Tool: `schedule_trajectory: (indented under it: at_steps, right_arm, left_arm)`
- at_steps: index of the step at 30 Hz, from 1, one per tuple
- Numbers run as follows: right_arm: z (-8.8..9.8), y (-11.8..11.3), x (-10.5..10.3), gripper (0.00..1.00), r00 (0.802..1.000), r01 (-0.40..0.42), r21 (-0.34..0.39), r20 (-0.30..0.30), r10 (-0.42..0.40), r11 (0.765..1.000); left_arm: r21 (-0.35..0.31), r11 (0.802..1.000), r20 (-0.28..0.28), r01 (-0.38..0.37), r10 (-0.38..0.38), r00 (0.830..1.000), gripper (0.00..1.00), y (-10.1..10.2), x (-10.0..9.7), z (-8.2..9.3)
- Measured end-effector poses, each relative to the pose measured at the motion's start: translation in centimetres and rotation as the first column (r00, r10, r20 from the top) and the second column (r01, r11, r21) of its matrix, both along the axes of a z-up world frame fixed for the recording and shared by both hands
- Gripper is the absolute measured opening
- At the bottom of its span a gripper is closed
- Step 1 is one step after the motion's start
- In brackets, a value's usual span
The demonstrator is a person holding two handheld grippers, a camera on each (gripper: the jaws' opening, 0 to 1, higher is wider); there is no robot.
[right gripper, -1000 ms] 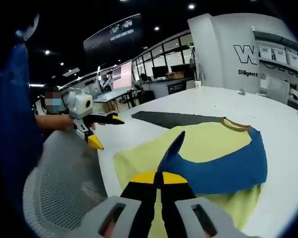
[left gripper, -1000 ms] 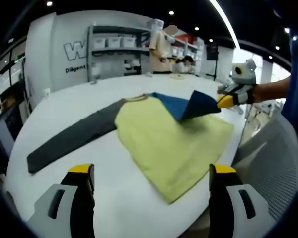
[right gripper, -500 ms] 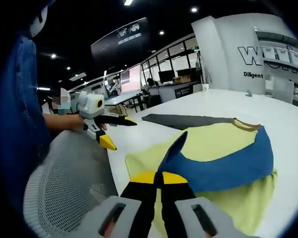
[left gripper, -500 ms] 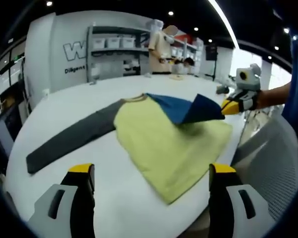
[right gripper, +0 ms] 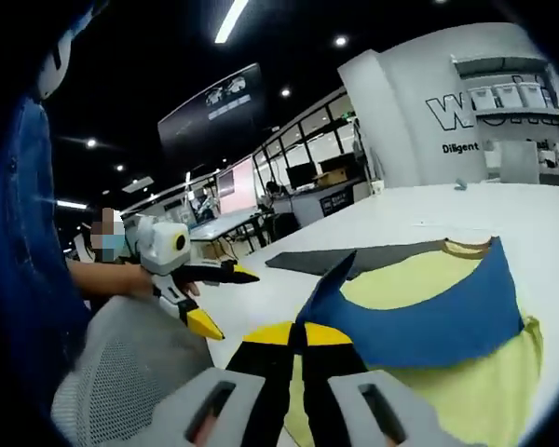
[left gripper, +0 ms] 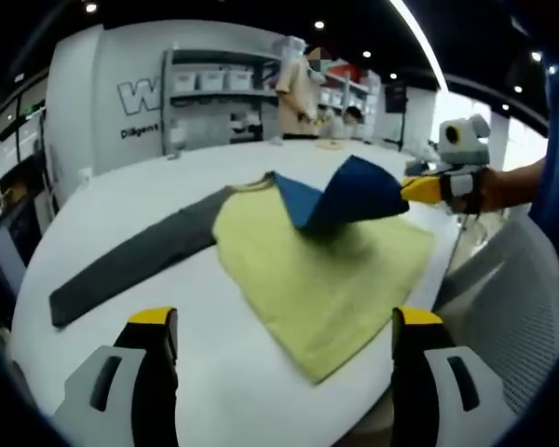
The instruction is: Fold the garment on the visible template until the final outline fits inside the template.
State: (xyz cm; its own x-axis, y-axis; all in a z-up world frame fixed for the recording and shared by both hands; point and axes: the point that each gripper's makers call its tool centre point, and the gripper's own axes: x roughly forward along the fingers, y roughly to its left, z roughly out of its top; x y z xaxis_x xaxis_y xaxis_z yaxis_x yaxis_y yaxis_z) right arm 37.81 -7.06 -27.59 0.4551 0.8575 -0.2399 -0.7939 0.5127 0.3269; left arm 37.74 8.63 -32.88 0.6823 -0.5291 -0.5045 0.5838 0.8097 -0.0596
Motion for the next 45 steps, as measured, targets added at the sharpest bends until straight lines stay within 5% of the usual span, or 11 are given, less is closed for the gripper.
schedule_trajectory:
  at_steps: [5,9,12,15,18,22,23,25,32,34,45]
  right_arm:
    - [-3.2,0.1,-1.8,0.0,0.997,-0.078,-0.121,-0.039,0.073,0.99]
    - [-4.4,-1.2,-1.3,0.4,1.0,-0.024,-0.209,0.0,0.024,0.978]
    - [-3.8,-3.4,0.1,0.25,0.996,0.034,-0.27,0.094,-0.008,0.962]
    - [-3.9,-7.7,3.7,0.38,0.98,0.156,-0.371,0.173,-0.097,0.915]
    - [-4.3,-11.7,7.0,0.33,0.958,0.234,-0.488,0.265,-0.112,0.841]
    - [-4.4,-12.7,8.0,0.31,0.95,0.255,-0.511,0.293,-0.113,0.821]
    - [-5.0,-15.6,10.9,0.3,0.93,0.307,-0.614,0.356,-0.091,0.727]
    - [-5.9,-16.7,12.3,0.27,0.922,0.292,-0.713,0.387,0.01,0.637]
    - [-9.2,-18.0,15.2,0.22,0.88,0.213,-0.902,0.344,0.327,0.376]
    - [-9.3,-17.7,15.9,0.2,0.86,0.213,-0.916,0.341,0.379,0.34]
    - [-10.4,-17.6,16.9,0.11,0.829,0.179,-0.947,0.291,0.478,0.266]
  left_arm:
    - [0.004,1.0,-0.001,0.007,-0.007,1.0,0.91,-0.1,-0.1,-0.1]
    - [0.004,1.0,-0.001,0.006,-0.006,1.0,0.91,0.0,-0.1,-0.1]
    - [0.003,1.0,0.0,0.003,-0.003,1.0,0.91,0.0,0.0,-0.1]
    - [0.001,1.0,-0.002,0.003,-0.003,1.0,0.91,-0.1,-0.1,-0.1]
    - [0.001,1.0,-0.001,0.006,-0.006,1.0,0.9,-0.1,-0.1,-0.1]
    - [0.0,1.0,-0.003,0.009,-0.009,1.0,0.9,-0.1,-0.1,-0.2]
    - [-0.001,1.0,-0.004,0.008,-0.008,1.0,0.9,-0.1,-0.1,-0.2]
    - [0.0,1.0,-0.008,0.004,-0.004,1.0,0.9,0.1,-0.1,-0.3]
    - [0.001,1.0,-0.019,-0.008,0.008,1.0,0.9,0.2,-0.2,-0.6]
    - [0.002,1.0,-0.022,-0.01,0.01,1.0,0.9,0.3,-0.2,-0.6]
    - [0.003,1.0,-0.032,-0.015,0.015,0.999,0.9,0.4,-0.1,-0.9]
